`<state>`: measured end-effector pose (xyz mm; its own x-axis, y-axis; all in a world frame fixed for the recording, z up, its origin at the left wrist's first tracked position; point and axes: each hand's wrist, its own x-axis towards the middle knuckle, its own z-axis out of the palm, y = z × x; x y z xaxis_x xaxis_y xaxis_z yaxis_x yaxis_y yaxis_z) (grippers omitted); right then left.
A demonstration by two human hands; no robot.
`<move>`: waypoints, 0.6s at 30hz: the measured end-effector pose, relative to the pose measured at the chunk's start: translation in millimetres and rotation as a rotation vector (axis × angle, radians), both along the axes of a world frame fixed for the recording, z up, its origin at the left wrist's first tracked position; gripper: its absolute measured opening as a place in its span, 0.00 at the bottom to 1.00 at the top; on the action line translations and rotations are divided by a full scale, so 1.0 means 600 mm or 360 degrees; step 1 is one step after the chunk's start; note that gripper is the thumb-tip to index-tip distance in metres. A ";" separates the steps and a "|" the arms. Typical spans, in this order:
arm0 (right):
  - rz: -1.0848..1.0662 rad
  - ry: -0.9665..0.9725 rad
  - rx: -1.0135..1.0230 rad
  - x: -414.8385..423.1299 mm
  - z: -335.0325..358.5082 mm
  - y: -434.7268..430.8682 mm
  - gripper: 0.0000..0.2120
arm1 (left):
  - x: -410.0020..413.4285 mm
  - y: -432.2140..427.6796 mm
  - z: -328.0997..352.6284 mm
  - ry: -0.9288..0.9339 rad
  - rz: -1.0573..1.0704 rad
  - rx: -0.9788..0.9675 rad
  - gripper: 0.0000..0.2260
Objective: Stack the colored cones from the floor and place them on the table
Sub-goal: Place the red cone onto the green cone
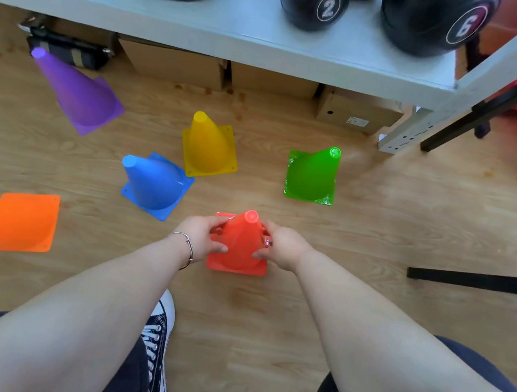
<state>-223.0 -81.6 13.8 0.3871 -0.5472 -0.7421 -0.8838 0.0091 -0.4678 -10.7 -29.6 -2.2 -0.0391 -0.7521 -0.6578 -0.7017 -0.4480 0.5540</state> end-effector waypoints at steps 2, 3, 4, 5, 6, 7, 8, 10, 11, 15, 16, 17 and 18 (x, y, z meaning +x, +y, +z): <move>0.0018 -0.0052 -0.0082 -0.004 0.020 -0.029 0.39 | 0.000 -0.014 0.018 0.0057 0.0125 -0.0080 0.29; 0.0014 -0.0081 -0.0123 -0.007 0.032 -0.044 0.39 | -0.001 -0.023 0.029 0.0072 0.0172 -0.0135 0.30; -0.0001 -0.0120 -0.0156 -0.010 0.044 -0.058 0.39 | -0.003 -0.033 0.041 0.0087 0.0209 -0.0190 0.30; -0.0029 -0.0161 -0.0169 -0.013 0.055 -0.071 0.38 | -0.006 -0.043 0.055 0.0098 0.0234 -0.0232 0.30; -0.0058 -0.0199 -0.0168 -0.016 0.065 -0.081 0.38 | -0.008 -0.053 0.068 0.0106 0.0236 -0.0263 0.29; -0.0084 -0.0230 -0.0162 -0.018 0.075 -0.090 0.38 | -0.009 -0.062 0.079 0.0110 0.0223 -0.0287 0.29; -0.0107 -0.0256 -0.0160 -0.020 0.084 -0.097 0.38 | -0.009 -0.071 0.091 0.0116 0.0206 -0.0307 0.29; -0.0150 -0.0301 -0.0183 -0.022 0.101 -0.110 0.38 | -0.008 -0.090 0.114 0.0132 0.0186 -0.0341 0.29; -0.0171 -0.0321 -0.0209 -0.023 0.111 -0.117 0.39 | -0.009 -0.099 0.128 0.0139 0.0184 -0.0359 0.30; -0.0212 -0.0365 -0.0340 -0.031 0.171 -0.151 0.39 | -0.019 -0.140 0.193 0.0125 0.0157 -0.0451 0.30; -0.0216 -0.0366 -0.0381 -0.035 0.188 -0.162 0.39 | -0.023 -0.151 0.211 0.0126 0.0143 -0.0477 0.29; -0.0218 -0.0368 -0.0421 -0.039 0.206 -0.173 0.39 | -0.027 -0.163 0.227 0.0135 0.0142 -0.0503 0.29; -0.0218 -0.0362 -0.0460 -0.043 0.222 -0.184 0.39 | -0.032 -0.175 0.241 0.0142 0.0156 -0.0527 0.29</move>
<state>-249.0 -192.0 147.0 0.4328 -0.7791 -0.4535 -0.7570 -0.0409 -0.6522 -29.9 -134.4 142.3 -0.0025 -0.9269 -0.3752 -0.6067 -0.2968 0.7374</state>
